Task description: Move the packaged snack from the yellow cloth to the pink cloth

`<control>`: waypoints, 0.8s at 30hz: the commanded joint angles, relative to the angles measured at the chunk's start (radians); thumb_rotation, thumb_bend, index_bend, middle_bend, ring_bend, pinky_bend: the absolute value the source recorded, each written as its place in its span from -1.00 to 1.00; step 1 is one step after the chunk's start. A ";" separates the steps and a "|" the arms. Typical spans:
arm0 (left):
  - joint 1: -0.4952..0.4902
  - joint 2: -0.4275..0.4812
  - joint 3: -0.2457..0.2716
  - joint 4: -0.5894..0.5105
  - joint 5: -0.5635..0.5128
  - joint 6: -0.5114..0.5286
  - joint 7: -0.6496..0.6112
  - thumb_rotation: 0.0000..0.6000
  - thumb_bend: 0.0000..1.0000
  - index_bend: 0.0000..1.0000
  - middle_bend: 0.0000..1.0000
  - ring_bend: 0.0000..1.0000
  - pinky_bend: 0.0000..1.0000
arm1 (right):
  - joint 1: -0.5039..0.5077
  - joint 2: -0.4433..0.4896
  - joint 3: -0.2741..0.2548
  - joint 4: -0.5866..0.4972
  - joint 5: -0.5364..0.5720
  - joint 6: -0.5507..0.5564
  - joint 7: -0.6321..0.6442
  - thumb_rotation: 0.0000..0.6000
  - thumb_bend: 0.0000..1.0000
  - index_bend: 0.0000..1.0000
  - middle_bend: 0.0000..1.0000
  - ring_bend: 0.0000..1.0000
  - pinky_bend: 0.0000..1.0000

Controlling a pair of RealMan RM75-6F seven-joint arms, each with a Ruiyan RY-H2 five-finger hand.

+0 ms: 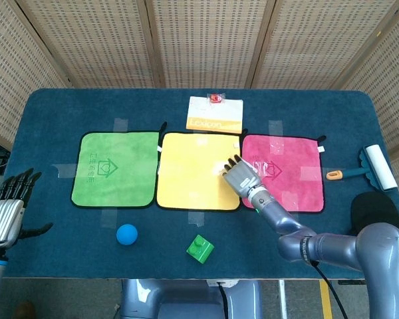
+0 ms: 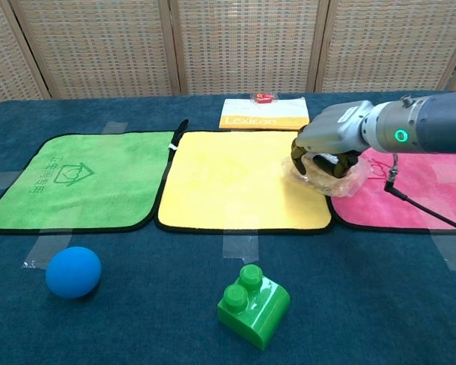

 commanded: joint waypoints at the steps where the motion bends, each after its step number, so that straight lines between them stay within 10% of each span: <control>1: 0.002 0.001 0.003 -0.002 0.007 0.004 -0.001 1.00 -1.00 -1.00 -1.00 -1.00 -1.00 | -0.016 0.018 -0.016 -0.010 0.010 0.009 0.001 1.00 1.00 -0.29 -0.50 -0.74 -0.69; 24: 0.015 0.004 0.028 -0.023 0.068 0.026 0.001 1.00 -1.00 -1.00 -1.00 -1.00 -1.00 | -0.115 0.133 -0.027 -0.086 -0.020 0.062 0.092 1.00 1.00 -0.27 -0.49 -0.74 -0.66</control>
